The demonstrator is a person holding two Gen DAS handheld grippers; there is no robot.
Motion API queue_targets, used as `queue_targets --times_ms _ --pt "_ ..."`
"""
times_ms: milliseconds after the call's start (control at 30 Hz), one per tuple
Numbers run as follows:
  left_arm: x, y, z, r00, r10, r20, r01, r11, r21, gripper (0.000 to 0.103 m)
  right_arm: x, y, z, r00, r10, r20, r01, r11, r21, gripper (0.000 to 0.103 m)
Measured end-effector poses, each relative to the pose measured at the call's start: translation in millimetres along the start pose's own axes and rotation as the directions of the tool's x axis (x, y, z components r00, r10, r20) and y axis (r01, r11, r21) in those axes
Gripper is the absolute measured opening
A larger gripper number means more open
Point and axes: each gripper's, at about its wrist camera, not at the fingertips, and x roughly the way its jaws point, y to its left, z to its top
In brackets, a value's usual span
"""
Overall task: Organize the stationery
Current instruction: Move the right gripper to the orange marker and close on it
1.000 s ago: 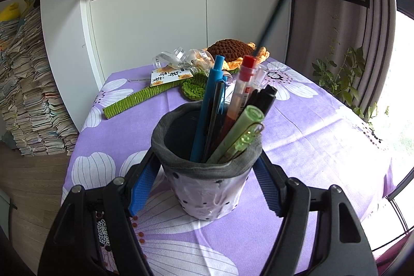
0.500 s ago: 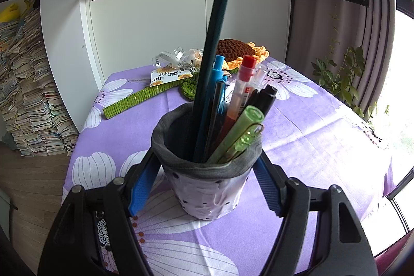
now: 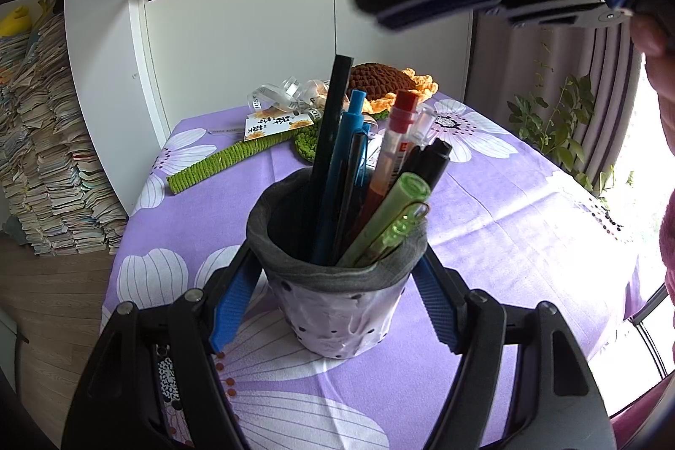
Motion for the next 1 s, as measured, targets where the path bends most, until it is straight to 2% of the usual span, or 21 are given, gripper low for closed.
queue_targets --times_ms 67,267,333,400,433,467,567,767,900,933,1000 --pt "-0.1 -0.4 -0.1 1.000 0.000 0.001 0.000 1.000 0.000 0.072 -15.1 -15.5 2.4 0.998 -0.038 0.051 0.035 0.998 0.049 0.008" --pt "0.1 -1.0 -0.2 1.000 0.000 0.000 0.000 1.000 -0.001 0.072 -28.9 -55.2 -0.3 0.989 -0.134 0.070 0.120 0.977 0.179 0.009" --pt "0.0 -1.0 -0.3 1.000 0.000 -0.001 0.000 1.000 -0.001 0.072 -20.6 -70.6 -4.1 0.966 -0.258 0.034 0.246 0.949 0.197 0.009" --pt "-0.3 -1.0 -1.3 1.000 0.001 0.000 -0.001 1.000 0.000 0.072 -3.8 -93.5 -5.4 0.923 -0.382 -0.045 0.383 0.899 0.214 0.009" --pt "-0.2 -1.2 -1.3 1.000 0.001 0.000 -0.001 1.000 -0.001 0.072 6.0 -105.5 -6.9 0.904 -0.418 -0.087 0.426 0.877 0.223 0.009" --pt "-0.1 -1.1 -1.5 1.000 0.001 0.001 -0.001 1.000 -0.001 0.072 18.8 -121.4 -9.1 0.894 -0.427 -0.133 0.448 0.861 0.241 0.009" --pt "0.4 -1.7 -1.0 1.000 0.002 -0.002 -0.002 1.000 0.001 0.072 45.4 -159.0 -14.8 0.910 -0.356 -0.214 0.411 0.846 0.339 0.009" --pt "-0.1 -2.0 -0.3 1.000 0.000 -0.006 0.000 1.000 0.001 0.072 76.2 -190.2 -8.1 0.903 -0.349 -0.251 0.425 0.813 0.397 0.009" --pt "-0.2 -1.9 -0.2 1.000 0.000 -0.004 0.000 1.000 0.001 0.072 88.8 -204.3 4.6 0.887 -0.375 -0.269 0.457 0.790 0.407 0.010" --pt "-0.3 -2.0 -0.1 1.000 0.000 -0.004 0.000 1.000 0.001 0.072 92.5 -206.6 6.9 0.889 -0.365 -0.278 0.453 0.790 0.412 0.012" --pt "-0.3 -2.0 -0.1 1.000 -0.001 -0.005 0.001 1.000 0.002 0.072 100.6 -210.0 9.6 0.889 -0.354 -0.290 0.450 0.791 0.415 0.027"
